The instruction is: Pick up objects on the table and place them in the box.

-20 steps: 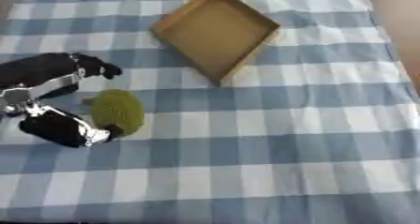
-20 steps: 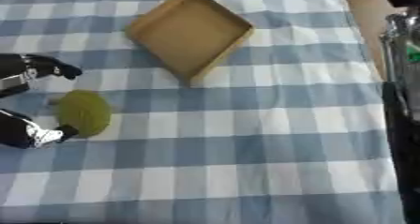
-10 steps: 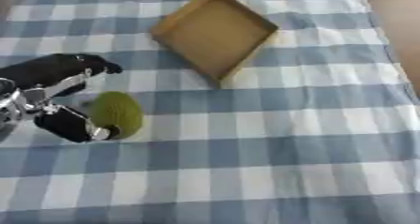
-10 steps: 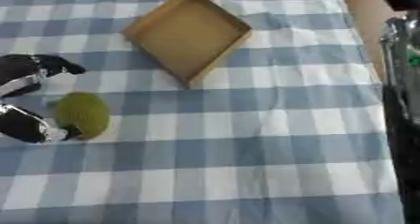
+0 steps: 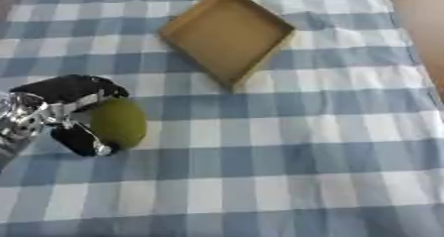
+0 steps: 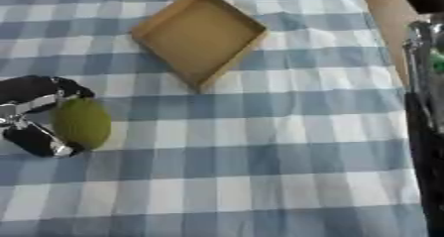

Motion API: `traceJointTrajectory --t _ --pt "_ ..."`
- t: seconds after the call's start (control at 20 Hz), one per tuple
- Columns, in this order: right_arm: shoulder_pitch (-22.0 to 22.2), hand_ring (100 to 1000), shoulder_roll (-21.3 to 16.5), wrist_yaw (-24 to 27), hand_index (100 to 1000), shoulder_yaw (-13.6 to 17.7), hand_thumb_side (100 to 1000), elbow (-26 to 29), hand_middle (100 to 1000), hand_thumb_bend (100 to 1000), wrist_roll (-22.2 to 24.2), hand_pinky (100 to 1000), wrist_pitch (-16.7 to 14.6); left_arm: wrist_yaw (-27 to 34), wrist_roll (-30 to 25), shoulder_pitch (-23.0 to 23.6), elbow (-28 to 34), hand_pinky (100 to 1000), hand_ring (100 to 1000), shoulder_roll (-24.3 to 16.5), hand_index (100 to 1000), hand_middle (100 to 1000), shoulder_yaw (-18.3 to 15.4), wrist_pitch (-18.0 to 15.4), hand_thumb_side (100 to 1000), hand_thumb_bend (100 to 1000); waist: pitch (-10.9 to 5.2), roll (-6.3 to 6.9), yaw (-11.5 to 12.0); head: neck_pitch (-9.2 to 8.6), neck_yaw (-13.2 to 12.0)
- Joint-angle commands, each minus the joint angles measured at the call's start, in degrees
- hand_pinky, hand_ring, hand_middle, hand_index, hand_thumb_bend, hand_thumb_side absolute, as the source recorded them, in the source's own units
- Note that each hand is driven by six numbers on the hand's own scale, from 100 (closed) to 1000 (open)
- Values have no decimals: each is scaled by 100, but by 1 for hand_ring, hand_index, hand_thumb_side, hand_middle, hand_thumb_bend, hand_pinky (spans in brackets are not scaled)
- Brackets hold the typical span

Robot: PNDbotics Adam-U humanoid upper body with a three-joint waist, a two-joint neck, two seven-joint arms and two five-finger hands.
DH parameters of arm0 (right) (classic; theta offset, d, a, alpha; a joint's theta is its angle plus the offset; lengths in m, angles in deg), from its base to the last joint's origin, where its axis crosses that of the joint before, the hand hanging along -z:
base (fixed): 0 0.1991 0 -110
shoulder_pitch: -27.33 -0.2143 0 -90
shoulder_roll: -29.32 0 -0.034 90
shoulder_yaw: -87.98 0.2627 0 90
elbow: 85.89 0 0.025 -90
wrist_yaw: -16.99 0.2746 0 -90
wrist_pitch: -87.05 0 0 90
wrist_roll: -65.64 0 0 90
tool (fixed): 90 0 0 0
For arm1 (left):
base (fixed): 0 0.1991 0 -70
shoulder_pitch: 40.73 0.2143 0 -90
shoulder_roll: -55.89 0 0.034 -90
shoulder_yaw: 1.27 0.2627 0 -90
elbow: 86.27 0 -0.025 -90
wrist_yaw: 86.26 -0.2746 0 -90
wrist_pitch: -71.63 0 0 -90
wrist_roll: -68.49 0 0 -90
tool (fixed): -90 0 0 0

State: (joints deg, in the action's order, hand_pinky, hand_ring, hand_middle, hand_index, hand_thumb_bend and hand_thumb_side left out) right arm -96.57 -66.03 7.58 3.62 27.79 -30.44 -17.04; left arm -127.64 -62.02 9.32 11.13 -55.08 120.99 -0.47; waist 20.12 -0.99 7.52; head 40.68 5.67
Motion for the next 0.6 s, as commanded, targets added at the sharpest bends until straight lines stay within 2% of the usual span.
traceJointTrajectory --t 0.05,0.2,0.45,0.55,0.6 --pt "-52 907 -54 41 836 40 523 91 642 100 -4 869 0 -37 -14 -120 -28 911 887 -38 922 776 -13 -43 211 425 -111 19 -2 -69 -15" --pt "-45 907 -46 51 836 42 523 91 642 100 -4 869 0 -94 10 -139 -65 900 869 -3 912 762 -9 -57 193 401 -113 18 -6 -71 -17" --pt "-14 910 -41 85 837 58 523 91 641 100 -12 870 8 -105 256 -135 191 809 737 -7 813 622 -25 -70 114 210 -117 23 -12 -66 -19" --pt "-8 910 -40 95 837 61 523 91 641 100 -11 871 11 -167 392 -138 394 683 607 -40 718 532 -56 -69 100 100 -123 28 -11 -65 -18" --pt "-6 910 -38 100 837 63 523 91 641 100 -12 871 12 -203 468 -145 504 648 581 -54 697 514 -78 -81 100 100 -127 30 -11 -68 -17"
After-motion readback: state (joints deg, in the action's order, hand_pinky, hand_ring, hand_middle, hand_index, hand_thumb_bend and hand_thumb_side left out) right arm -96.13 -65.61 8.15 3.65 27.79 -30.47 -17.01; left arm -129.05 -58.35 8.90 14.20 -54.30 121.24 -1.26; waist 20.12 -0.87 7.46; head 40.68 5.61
